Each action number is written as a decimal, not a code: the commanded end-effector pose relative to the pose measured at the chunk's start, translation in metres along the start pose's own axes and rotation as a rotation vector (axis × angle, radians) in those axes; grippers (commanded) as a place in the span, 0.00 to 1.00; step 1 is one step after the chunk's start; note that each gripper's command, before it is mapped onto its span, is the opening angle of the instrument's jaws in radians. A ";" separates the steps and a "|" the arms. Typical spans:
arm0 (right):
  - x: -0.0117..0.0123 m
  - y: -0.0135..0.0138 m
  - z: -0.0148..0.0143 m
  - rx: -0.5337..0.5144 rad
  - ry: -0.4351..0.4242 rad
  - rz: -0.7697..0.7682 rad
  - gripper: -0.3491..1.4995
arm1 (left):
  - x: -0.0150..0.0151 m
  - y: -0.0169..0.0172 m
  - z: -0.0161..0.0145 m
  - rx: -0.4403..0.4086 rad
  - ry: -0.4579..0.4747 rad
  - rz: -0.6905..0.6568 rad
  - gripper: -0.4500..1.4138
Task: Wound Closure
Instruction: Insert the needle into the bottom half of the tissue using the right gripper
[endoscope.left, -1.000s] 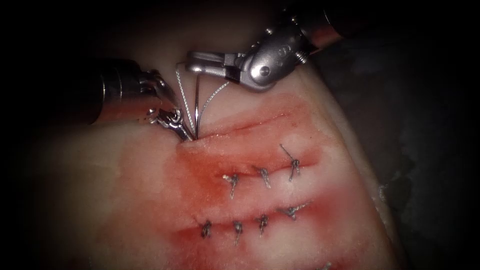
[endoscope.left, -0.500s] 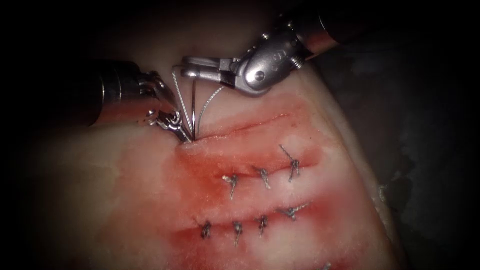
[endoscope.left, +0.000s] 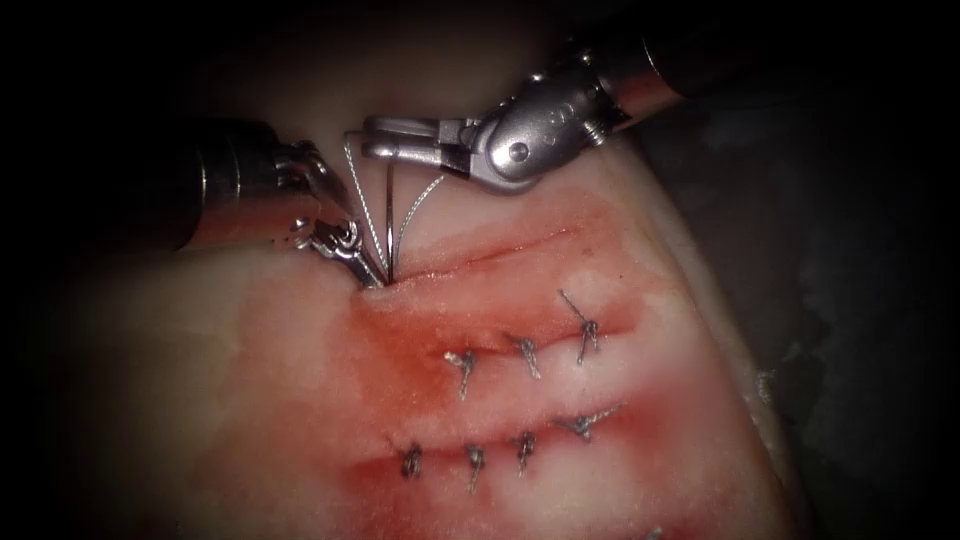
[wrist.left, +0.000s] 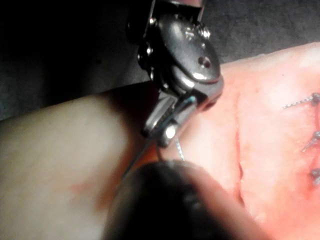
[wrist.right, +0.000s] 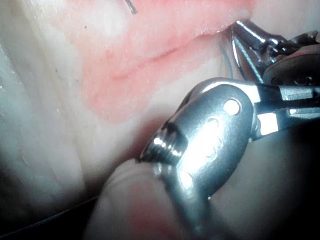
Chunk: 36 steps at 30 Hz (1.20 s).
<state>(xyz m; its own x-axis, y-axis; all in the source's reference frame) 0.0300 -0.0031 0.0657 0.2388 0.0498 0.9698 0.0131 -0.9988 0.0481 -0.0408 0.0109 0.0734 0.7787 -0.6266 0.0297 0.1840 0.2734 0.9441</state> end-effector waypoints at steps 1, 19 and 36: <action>0.0006 0.0000 0.0007 -0.002 -0.001 -0.002 0.00 | -0.0009 0.0004 0.0000 -0.002 -0.002 0.003 0.00; 0.0011 0.0008 0.0009 -0.006 0.006 0.050 0.00 | -0.0008 0.0003 0.0000 -0.001 0.000 -0.001 0.00; 0.0012 0.0009 0.0009 0.009 0.020 0.120 0.00 | -0.0007 0.0003 0.0002 -0.002 0.001 0.001 0.00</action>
<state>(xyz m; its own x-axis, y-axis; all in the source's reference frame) 0.0303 -0.0040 0.0662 0.2170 -0.0722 0.9735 -0.0069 -0.9974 -0.0724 -0.0407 0.0105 0.0733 0.7806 -0.6245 0.0260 0.1856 0.2712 0.9445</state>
